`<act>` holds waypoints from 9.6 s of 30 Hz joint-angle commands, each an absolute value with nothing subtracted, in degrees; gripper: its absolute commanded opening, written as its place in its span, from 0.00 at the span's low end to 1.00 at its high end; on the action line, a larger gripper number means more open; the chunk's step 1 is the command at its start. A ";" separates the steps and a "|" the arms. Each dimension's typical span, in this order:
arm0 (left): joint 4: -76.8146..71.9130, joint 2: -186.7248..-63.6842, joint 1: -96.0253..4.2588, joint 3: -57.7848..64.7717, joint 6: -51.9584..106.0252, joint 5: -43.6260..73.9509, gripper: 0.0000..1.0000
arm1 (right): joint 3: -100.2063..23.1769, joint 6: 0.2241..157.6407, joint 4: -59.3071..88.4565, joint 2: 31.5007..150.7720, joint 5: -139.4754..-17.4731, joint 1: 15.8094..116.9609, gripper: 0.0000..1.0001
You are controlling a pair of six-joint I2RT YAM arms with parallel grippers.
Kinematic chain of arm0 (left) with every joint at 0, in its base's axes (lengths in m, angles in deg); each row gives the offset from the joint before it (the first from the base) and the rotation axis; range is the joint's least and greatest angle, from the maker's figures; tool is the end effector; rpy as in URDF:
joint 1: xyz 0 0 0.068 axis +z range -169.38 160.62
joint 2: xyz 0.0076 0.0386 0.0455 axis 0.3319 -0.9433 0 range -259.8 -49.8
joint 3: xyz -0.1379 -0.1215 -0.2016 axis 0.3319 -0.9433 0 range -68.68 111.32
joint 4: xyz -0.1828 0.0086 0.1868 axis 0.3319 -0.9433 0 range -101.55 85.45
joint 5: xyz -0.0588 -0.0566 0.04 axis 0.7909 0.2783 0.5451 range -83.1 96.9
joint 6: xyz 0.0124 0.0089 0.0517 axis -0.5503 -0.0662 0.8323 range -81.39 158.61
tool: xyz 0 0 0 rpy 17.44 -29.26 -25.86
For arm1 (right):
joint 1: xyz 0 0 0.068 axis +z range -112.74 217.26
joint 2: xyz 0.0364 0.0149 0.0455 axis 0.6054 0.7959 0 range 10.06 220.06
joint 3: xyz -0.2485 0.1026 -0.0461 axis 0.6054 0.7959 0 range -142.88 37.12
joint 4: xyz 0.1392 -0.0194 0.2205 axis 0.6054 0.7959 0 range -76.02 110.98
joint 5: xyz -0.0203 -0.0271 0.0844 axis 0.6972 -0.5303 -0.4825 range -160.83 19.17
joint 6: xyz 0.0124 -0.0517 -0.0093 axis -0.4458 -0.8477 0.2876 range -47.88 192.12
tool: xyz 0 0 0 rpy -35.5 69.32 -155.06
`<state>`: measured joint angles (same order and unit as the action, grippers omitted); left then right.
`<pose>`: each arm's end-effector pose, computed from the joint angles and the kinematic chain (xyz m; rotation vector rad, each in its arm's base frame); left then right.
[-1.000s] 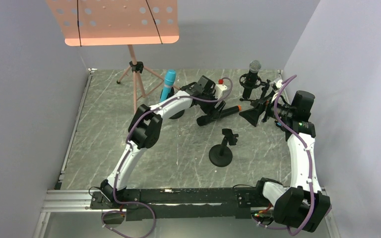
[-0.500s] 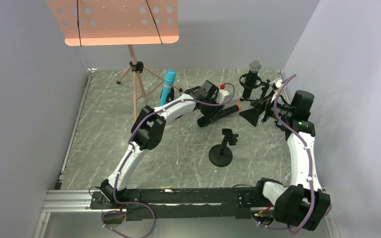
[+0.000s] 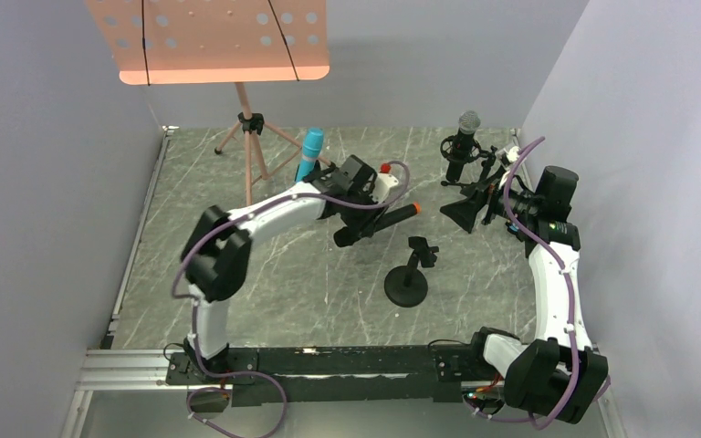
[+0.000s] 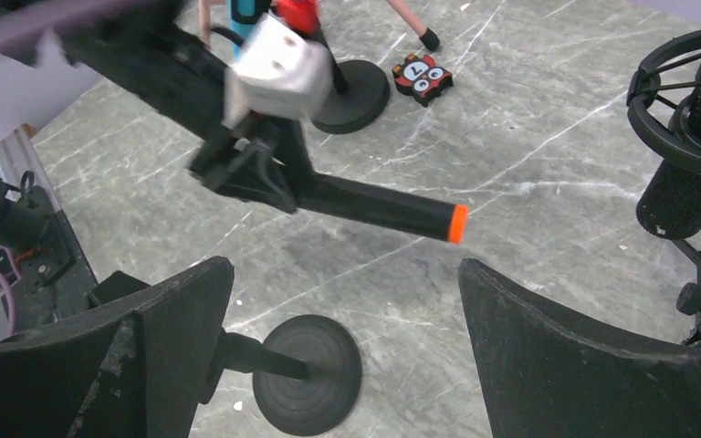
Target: Attach the microphones to the stand
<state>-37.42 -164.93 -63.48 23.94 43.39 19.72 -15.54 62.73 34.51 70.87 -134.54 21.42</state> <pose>0.3128 -0.3141 0.2246 1.1554 2.3233 -0.5462 0.2214 -0.0295 0.3254 -0.5452 1.7840 0.8349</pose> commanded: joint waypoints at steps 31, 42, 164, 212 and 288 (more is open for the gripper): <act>-34.97 -107.65 -63.01 -16.36 15.20 44.43 0.00 | -36.29 1.11 73.53 78.99 -119.51 76.84 1.00; -28.21 -108.54 -63.02 -18.25 10.59 49.54 0.00 | -32.27 5.91 69.04 83.70 -104.97 88.83 0.83; -3.45 -70.41 -69.62 -40.09 20.31 20.09 0.00 | -17.95 36.65 57.40 62.99 -118.81 52.54 0.34; -5.01 -71.75 -69.61 -40.16 20.83 23.15 0.00 | -32.23 17.46 88.71 90.00 -72.40 66.56 0.04; 0.98 -80.17 -69.63 -37.30 19.76 26.23 0.00 | -26.94 -32.17 99.74 82.78 -142.93 32.43 0.99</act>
